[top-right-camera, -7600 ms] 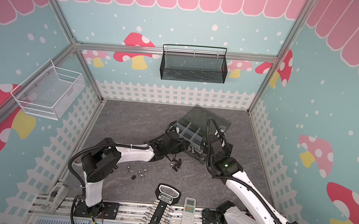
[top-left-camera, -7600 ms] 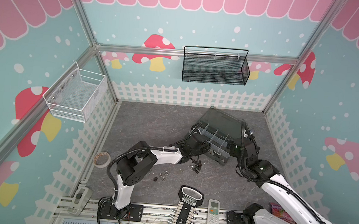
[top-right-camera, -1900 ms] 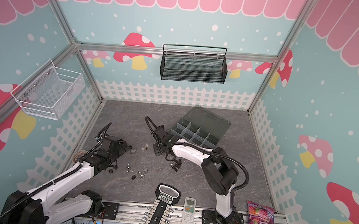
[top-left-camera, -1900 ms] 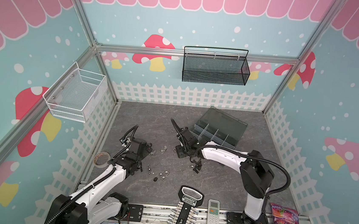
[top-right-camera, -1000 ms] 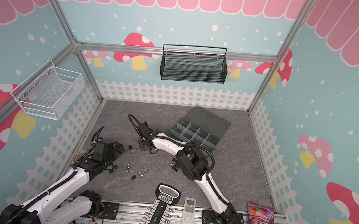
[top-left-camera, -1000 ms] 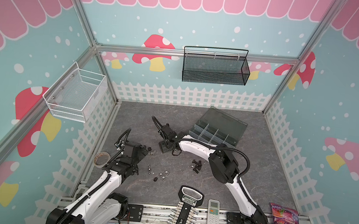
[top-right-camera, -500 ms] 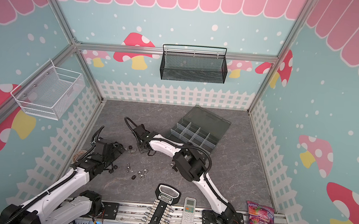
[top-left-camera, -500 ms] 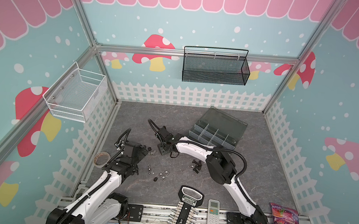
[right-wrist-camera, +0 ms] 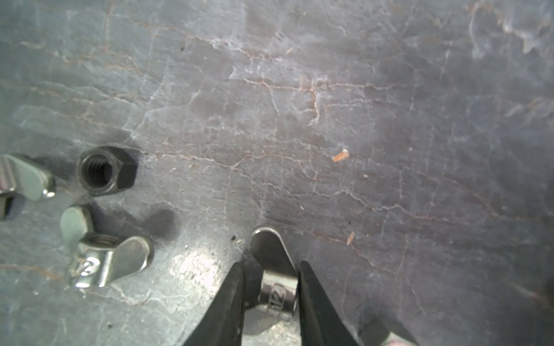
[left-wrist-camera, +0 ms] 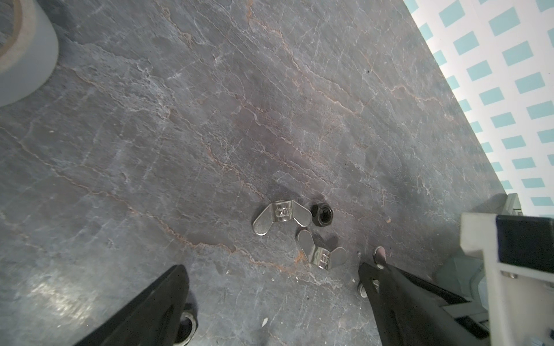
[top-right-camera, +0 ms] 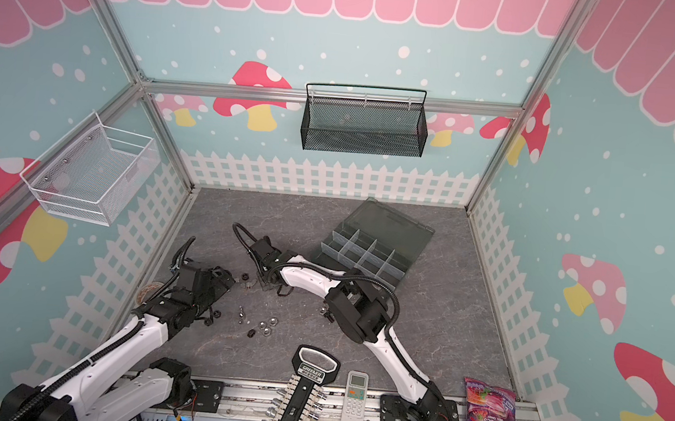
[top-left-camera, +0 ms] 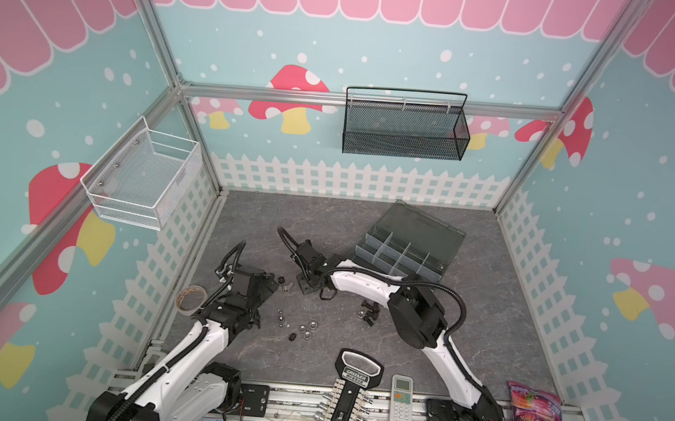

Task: Sort the screws and nuts into containers
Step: 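Lower the right gripper onto a silver wing nut and close it, then carry the wing nut with the right gripper into an empty box compartment and release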

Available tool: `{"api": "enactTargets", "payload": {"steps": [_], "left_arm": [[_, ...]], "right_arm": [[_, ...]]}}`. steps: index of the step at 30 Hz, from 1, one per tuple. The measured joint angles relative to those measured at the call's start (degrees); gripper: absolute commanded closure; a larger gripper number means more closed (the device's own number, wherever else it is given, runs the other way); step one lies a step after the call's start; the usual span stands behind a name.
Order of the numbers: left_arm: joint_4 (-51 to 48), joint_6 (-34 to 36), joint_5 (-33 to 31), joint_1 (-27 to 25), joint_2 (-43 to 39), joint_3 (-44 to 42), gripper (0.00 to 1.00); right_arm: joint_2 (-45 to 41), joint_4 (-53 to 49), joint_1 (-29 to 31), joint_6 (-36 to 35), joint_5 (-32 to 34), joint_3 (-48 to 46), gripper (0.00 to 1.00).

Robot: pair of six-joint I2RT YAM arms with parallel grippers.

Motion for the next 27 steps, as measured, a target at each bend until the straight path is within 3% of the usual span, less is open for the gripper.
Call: {"api": "enactTargets", "payload": {"steps": [10, 19, 27], "left_arm": [[0.04, -0.17, 0.04, 0.0, 0.11, -0.09, 0.0], [0.42, -0.15, 0.46, 0.0, 0.74, -0.09, 0.0], [0.44, -0.15, 0.85, 0.0, 0.74, -0.09, 0.0]], "right_arm": [[0.0, 0.57, 0.02, -0.59, -0.04, -0.04, 1.0], [-2.36, 0.52, 0.02, -0.57, 0.04, -3.26, 1.0], [-11.58, 0.13, -0.07, -0.15, 0.96, -11.52, 1.0]]}}
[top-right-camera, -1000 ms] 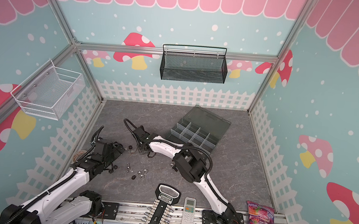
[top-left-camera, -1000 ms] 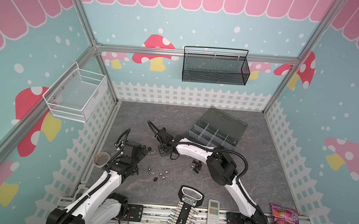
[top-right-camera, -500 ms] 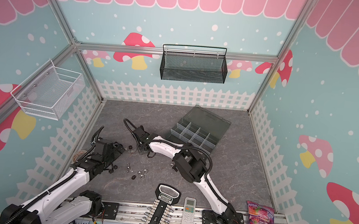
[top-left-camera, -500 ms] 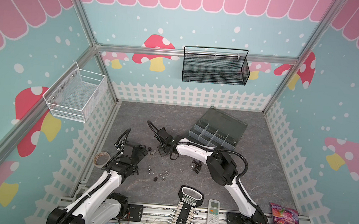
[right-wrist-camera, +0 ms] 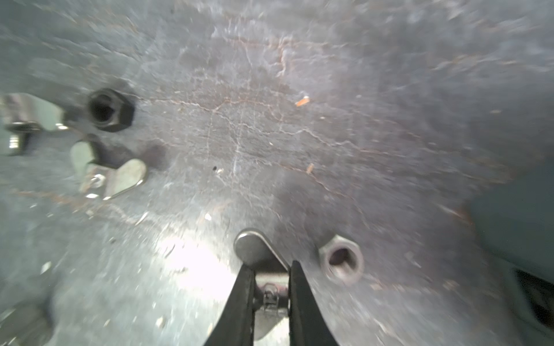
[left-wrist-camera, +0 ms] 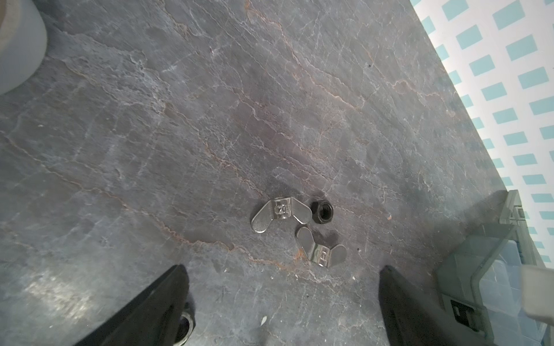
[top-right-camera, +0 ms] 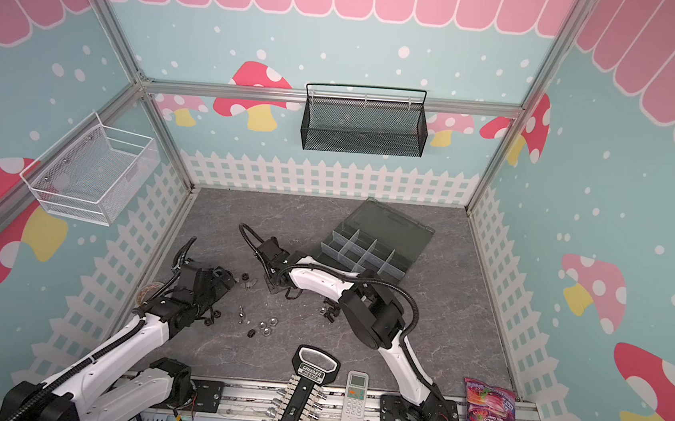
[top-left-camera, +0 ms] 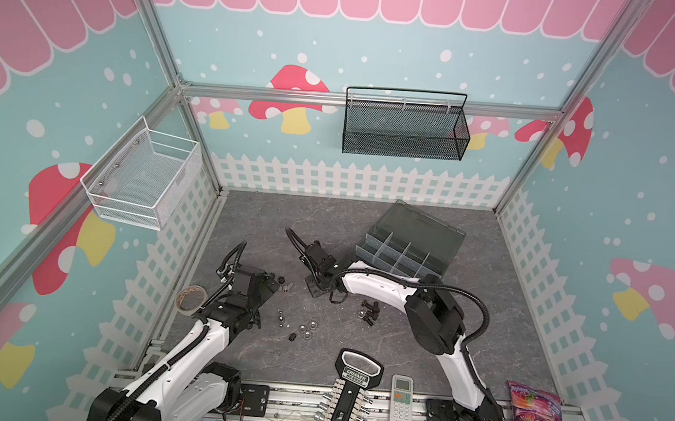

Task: Sort the screws and nuts into containers
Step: 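Carry the wing nut with the right gripper into an empty box compartment and release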

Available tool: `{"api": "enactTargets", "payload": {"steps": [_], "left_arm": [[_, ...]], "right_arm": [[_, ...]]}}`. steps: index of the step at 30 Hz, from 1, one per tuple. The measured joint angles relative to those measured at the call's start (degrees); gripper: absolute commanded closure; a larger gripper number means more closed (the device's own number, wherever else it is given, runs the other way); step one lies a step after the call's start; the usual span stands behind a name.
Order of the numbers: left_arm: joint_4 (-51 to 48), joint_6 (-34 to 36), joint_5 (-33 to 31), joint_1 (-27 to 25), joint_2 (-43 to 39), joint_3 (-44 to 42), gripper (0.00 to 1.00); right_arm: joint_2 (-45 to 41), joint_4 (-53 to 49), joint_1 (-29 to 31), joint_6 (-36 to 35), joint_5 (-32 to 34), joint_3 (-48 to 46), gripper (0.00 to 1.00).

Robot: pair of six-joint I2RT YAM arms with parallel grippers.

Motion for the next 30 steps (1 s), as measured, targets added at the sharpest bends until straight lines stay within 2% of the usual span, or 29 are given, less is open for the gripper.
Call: {"api": "enactTargets", "payload": {"steps": [7, 14, 20, 30], "left_arm": [[0.39, 0.02, 0.5, 0.04, 0.42, 0.0, 0.0], [0.87, 0.04, 1.31, 0.04, 0.96, 0.0, 0.0], [0.92, 0.07, 1.92, 0.04, 0.96, 0.0, 0.0], [1.03, 0.04, 2.16, 0.04, 0.96, 0.0, 0.0]], "right_arm": [[-11.21, 2.12, -1.77, 1.09, 2.12, -6.71, 1.0], [-17.33, 2.89, -8.59, 1.38, 3.82, -14.4, 1.0], [-19.21, 2.93, -14.43, 1.09, 4.31, -18.95, 1.0], [-19.06, 3.43, -16.37, -0.74, 5.95, -19.63, 1.0]]}}
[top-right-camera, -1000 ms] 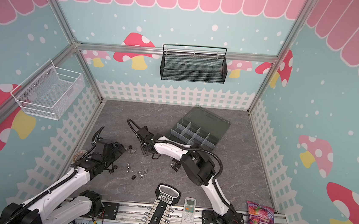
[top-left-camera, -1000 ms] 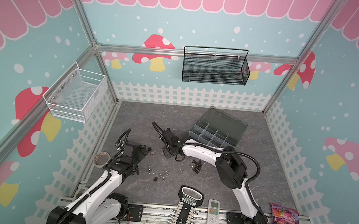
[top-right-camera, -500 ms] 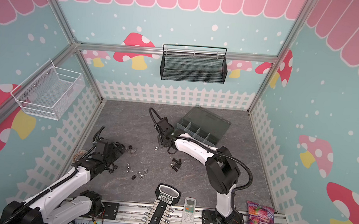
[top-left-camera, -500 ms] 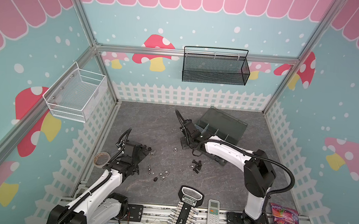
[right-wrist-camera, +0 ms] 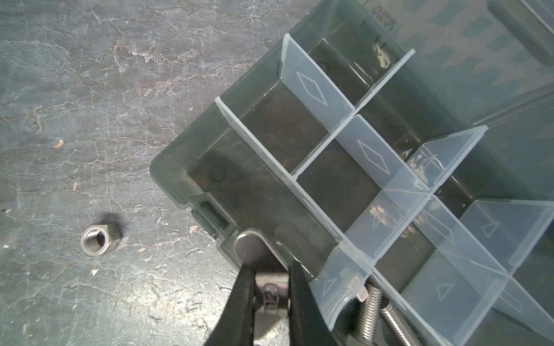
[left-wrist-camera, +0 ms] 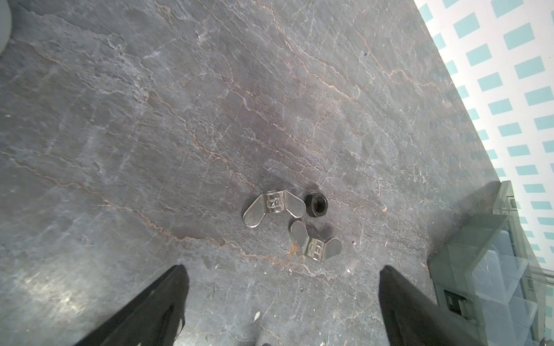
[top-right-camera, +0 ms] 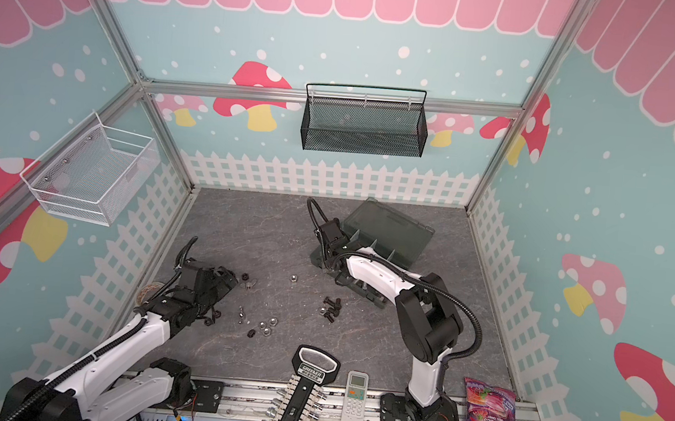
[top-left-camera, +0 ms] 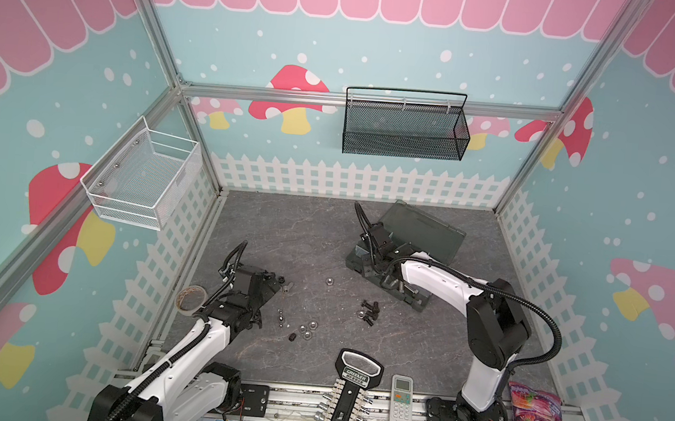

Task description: Sort the screws and nuts into containers

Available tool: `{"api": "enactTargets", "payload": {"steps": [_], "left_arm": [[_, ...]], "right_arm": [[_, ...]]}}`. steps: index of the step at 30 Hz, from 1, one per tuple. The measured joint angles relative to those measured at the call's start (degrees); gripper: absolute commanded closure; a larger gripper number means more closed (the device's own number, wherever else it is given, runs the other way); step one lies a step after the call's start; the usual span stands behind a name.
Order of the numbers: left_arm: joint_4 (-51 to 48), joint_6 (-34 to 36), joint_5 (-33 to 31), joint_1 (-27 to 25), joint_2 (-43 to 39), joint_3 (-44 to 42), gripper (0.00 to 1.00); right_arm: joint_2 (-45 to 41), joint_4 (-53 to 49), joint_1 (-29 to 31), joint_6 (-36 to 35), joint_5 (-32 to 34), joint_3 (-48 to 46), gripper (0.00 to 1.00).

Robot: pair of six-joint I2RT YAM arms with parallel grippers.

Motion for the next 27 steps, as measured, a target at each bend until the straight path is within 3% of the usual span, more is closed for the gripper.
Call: {"api": "enactTargets", "payload": {"steps": [8, 19, 27], "left_arm": [[0.04, 0.0, 0.07, 0.0, 0.0, 0.0, 0.0], [0.13, -0.02, 1.07, 0.0, 0.0, 0.0, 0.03], [-0.7, 0.55, 3.61, -0.11, 0.0, 0.0, 0.08]], "right_arm": [[4.11, 0.55, -0.83, -1.81, 2.19, 0.07, 0.97], [6.47, 0.63, -0.94, -2.25, 3.58, 0.07, 0.61], [5.55, 0.7, -1.01, -2.23, 3.45, 0.02, 0.53]]}}
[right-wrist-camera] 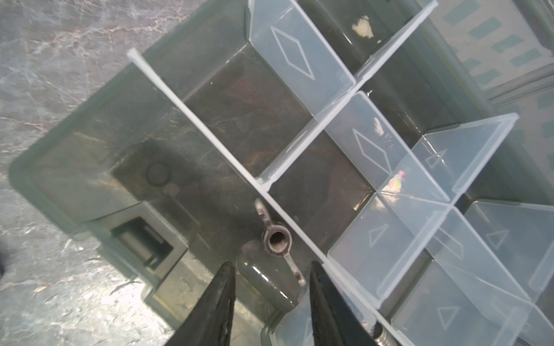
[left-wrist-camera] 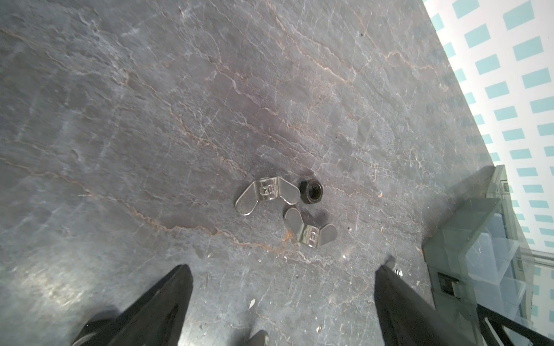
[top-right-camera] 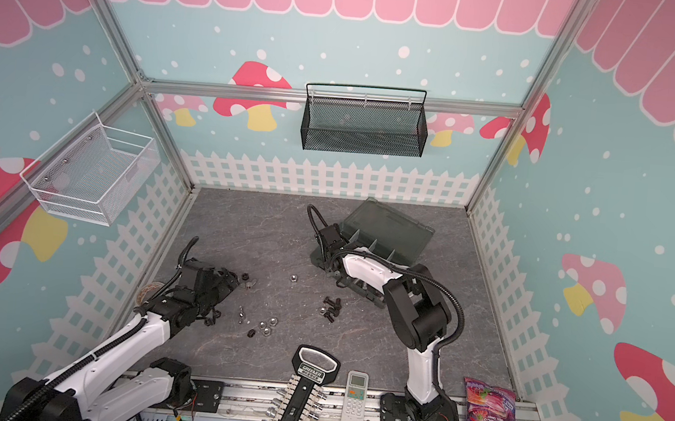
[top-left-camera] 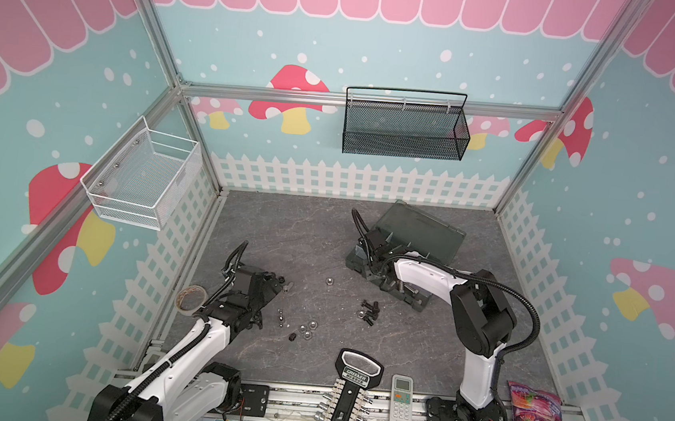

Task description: Sort the screws and nuts into containers

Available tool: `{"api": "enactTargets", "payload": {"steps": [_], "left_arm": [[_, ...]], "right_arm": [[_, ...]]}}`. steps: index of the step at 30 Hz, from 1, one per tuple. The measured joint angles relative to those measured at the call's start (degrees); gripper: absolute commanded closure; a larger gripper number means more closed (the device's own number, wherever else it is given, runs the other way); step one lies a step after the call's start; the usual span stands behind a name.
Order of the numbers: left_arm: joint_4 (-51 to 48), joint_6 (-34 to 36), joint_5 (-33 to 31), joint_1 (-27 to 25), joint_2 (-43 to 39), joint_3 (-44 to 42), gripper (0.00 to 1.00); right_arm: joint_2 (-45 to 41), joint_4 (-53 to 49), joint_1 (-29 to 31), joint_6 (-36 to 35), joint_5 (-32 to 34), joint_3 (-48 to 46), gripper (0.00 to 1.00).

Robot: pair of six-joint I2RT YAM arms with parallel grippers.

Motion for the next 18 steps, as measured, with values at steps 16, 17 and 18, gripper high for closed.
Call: {"api": "enactTargets", "payload": {"steps": [16, 17, 18], "left_arm": [[-14.21, -2.47, -1.55, -19.87, 0.57, 2.95, 0.21], [-15.5, -2.82, -1.79, -21.44, 1.18, 3.08, 0.21], [-16.48, -3.15, -1.97, -22.51, 1.75, 3.21, 0.23]], "right_arm": [[-19.5, 5.25, 0.0, 1.77, 1.44, -9.2, 0.08], [-20.72, 5.84, 0.0, 1.99, 1.6, -10.38, 0.06], [-21.68, 6.36, 0.0, 2.19, 1.73, -11.32, 0.0]]}}
